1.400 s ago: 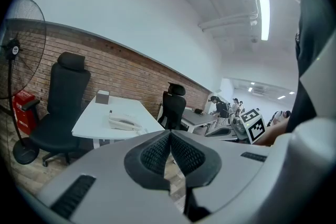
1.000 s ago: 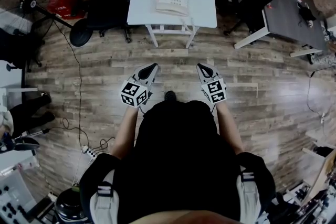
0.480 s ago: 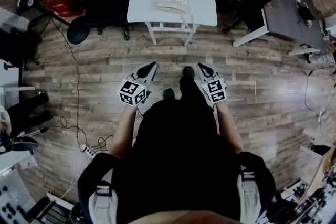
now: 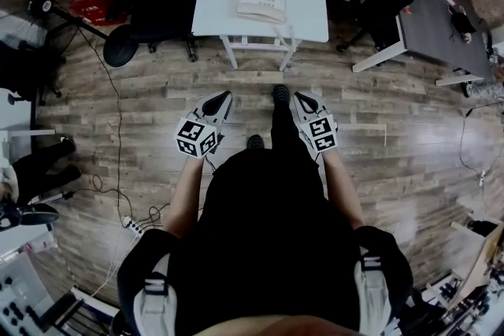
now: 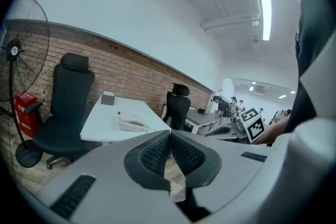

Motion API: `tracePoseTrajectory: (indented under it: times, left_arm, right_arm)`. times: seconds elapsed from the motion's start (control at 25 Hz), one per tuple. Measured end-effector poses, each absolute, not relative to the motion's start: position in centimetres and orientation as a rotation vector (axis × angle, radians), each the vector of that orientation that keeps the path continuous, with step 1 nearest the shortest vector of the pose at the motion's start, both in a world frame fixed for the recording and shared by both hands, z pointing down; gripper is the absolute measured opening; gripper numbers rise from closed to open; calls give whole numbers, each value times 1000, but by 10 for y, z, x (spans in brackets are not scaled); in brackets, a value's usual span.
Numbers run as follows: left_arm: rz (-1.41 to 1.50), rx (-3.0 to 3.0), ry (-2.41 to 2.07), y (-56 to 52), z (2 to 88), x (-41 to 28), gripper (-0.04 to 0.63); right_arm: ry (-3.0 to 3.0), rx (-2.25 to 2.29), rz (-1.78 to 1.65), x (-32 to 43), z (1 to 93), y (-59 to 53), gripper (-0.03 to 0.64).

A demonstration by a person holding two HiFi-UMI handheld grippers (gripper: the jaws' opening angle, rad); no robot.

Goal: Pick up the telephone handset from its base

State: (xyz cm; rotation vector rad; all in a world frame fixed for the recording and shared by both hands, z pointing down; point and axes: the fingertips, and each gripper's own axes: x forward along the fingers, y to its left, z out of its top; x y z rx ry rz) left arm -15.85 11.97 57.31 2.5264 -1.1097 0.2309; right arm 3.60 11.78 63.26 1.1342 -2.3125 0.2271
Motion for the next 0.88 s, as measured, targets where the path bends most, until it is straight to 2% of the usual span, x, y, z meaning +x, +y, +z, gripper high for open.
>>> tracePoseTrajectory:
  times: [0.44, 0.88]
  left_arm:
    - [225, 2482, -1159, 99, 579, -159, 20]
    - [236, 2459, -1146, 48, 588, -146, 20]
  right_arm:
    - [-2285, 1129, 269, 57, 654, 90, -2]
    - [-2325, 1080, 299, 46, 652, 39, -2]
